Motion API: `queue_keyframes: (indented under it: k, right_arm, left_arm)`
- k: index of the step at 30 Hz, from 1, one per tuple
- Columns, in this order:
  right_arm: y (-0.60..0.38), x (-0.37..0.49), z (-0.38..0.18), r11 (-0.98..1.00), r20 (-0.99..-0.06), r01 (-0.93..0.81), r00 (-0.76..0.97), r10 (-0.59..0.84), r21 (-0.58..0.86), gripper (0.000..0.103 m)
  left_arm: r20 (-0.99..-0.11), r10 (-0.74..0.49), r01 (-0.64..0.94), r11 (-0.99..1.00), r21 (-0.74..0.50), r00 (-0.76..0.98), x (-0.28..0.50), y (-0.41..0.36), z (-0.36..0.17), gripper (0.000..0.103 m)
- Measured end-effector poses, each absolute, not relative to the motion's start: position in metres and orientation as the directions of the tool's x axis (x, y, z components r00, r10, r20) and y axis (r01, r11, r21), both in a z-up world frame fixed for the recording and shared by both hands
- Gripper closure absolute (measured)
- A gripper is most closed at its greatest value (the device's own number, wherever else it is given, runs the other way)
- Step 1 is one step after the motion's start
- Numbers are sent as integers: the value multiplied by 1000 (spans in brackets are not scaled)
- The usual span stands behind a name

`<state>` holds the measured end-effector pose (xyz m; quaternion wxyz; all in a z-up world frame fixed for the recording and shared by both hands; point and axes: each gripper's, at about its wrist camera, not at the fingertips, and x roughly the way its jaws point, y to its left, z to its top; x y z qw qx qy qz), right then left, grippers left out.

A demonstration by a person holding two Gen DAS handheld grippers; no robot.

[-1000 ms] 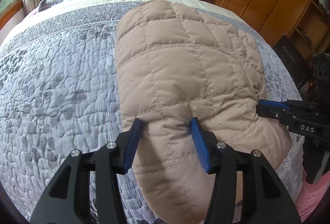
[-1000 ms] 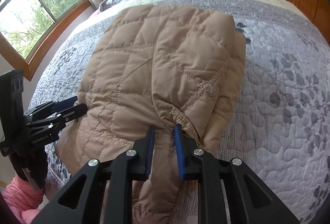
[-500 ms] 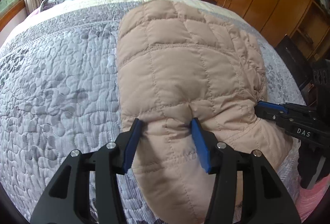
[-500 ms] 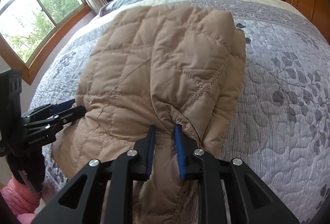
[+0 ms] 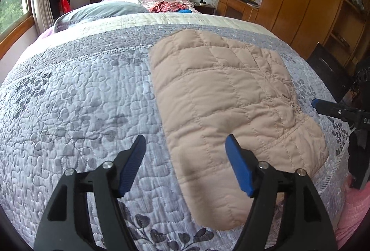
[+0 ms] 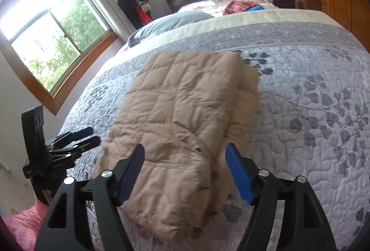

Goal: Fold large clothes

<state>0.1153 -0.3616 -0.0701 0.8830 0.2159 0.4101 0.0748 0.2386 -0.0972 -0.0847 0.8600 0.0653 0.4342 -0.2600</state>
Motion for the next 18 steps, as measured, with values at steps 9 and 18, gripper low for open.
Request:
queue_keyframes:
  k: [9, 18]
  right_arm:
    - [-387, 122, -100, 812, -656, 50, 619, 433, 582, 17]
    - [-392, 134, -120, 765, -633, 42, 590, 500, 643, 13]
  left_arm:
    - [-782, -415, 504, 850, -151, 465, 246, -87, -88, 20]
    - [-806, -427, 505, 842, -189, 410, 258, -87, -103, 14]
